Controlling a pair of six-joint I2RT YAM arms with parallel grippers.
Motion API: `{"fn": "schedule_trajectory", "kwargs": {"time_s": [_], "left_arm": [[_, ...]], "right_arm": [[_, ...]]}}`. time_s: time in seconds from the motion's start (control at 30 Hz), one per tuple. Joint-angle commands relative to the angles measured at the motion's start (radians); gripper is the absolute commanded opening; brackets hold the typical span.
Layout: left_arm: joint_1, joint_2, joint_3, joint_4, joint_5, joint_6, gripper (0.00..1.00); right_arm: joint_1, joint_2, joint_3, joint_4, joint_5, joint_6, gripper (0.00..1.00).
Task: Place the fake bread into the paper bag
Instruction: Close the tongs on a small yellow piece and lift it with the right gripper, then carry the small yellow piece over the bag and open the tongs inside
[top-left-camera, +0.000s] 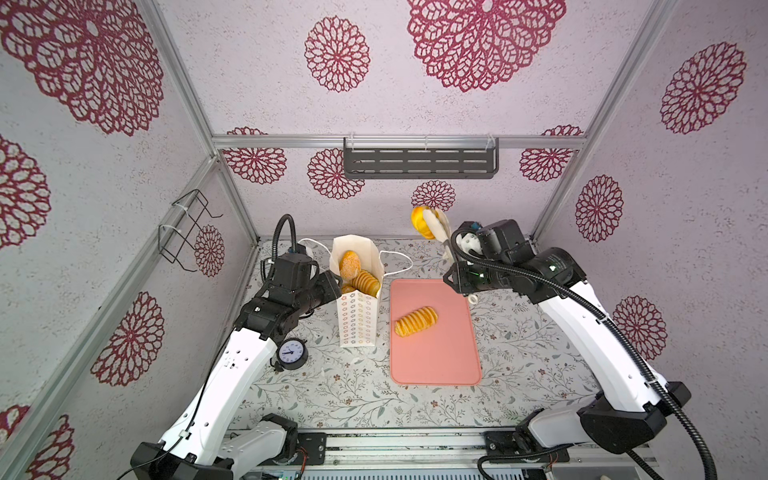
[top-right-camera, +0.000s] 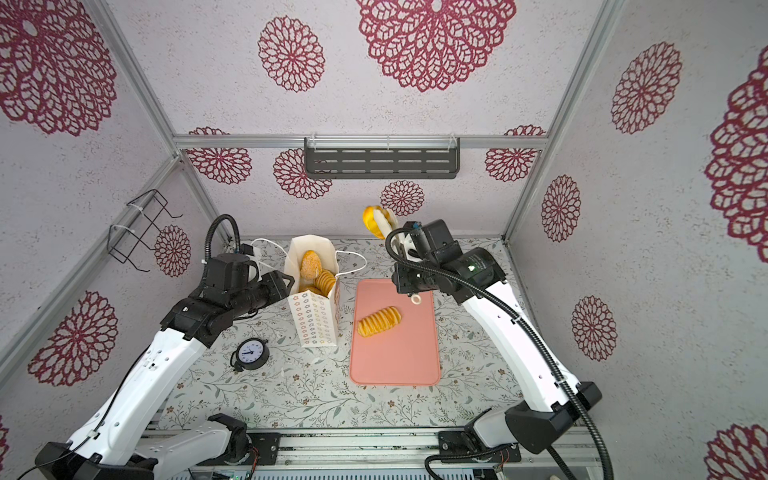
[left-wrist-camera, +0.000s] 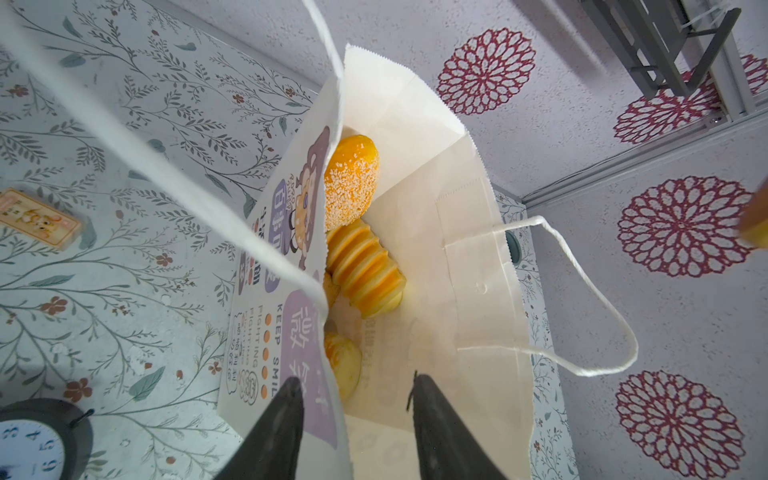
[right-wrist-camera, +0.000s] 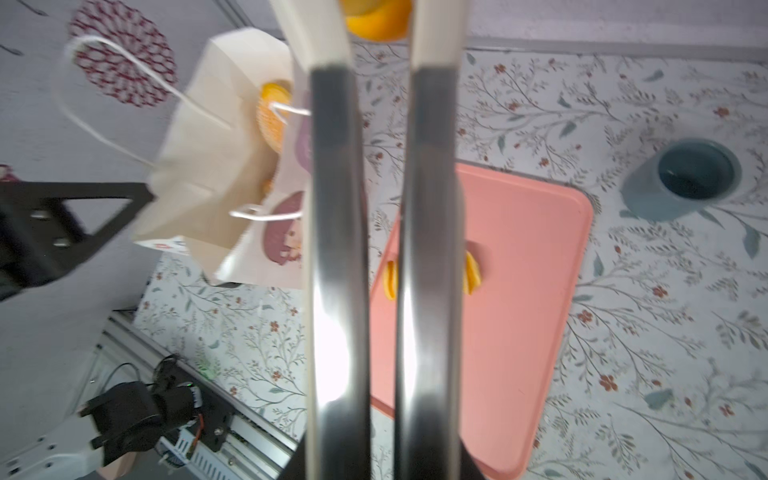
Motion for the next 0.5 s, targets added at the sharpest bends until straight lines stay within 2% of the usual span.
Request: {"fn": "schedule_trajectory", "kwargs": {"time_s": [0.0, 0.17, 0.3, 0.47], "left_arm": [[0.004, 0.004, 0.009, -0.01, -0.008, -0.002, 0.41], [0.003, -0.005, 0.002, -0.02, -0.021, 0.001, 0.37], [0.004, -0.031, 0.01, -0.07, -0.062, 0.019, 0.38], [0.01, -0.081, 0.002, -0.113, -0.097, 0.029, 0.4]], "right_arm": [[0.102, 0.076, 0.106, 0.018, -0.003, 0.013, 0.01], [0.207, 0.189, 0.145, 0.035, 0.017, 0.028, 0.01], [0.236, 0.226, 0.139, 0.039, 0.036, 0.03, 0.01], [0.245, 0.231, 0.107, 0.041, 0.033, 0.027, 0.07]]}}
